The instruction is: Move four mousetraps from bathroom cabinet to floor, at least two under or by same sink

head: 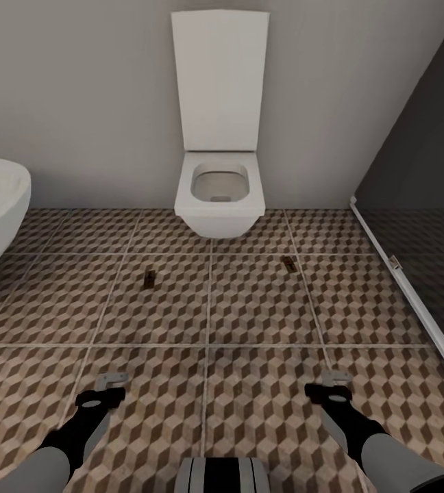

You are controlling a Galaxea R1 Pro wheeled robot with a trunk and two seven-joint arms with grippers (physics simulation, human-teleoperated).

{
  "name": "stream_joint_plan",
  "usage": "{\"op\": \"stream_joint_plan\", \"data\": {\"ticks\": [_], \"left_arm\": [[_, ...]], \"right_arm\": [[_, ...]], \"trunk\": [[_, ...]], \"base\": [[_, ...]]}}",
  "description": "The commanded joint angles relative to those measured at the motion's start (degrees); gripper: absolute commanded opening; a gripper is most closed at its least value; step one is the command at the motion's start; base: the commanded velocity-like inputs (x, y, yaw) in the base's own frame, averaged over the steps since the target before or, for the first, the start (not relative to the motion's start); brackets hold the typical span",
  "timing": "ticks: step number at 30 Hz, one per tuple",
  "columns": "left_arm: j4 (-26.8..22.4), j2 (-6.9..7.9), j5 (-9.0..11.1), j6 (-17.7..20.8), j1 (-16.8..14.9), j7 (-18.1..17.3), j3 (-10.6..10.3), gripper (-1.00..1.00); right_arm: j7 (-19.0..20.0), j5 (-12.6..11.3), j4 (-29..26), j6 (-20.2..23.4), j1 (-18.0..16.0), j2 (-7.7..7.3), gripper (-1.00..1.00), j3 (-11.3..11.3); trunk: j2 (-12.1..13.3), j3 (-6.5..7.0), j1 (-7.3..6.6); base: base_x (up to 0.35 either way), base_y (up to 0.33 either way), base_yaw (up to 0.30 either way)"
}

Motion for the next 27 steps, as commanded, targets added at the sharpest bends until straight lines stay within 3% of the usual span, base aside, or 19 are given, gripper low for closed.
{"op": "stream_joint_plan", "data": {"ticks": [1, 27], "left_arm": [[-0.13, 0.01, 0.29, 0.33, 0.01, 0.18, -0.11, 1.00], [-0.14, 0.01, 0.30, 0.24, 0.01, 0.18, -0.10, 1.00]], "right_arm": [[-0.35, -0.40, -0.14, 0.25, 0.00, -0.05, 1.00, 0.48], [-0.75, -0.23, -0.31, 0.12, 0.00, -0.05, 1.00, 0.50]], "trunk": [[0.00, 0.19, -0.03], [0.35, 5.95, -0.70]], "base": [[0.000, 0.000, 0.000], [0.000, 0.000, 0.000]]}}
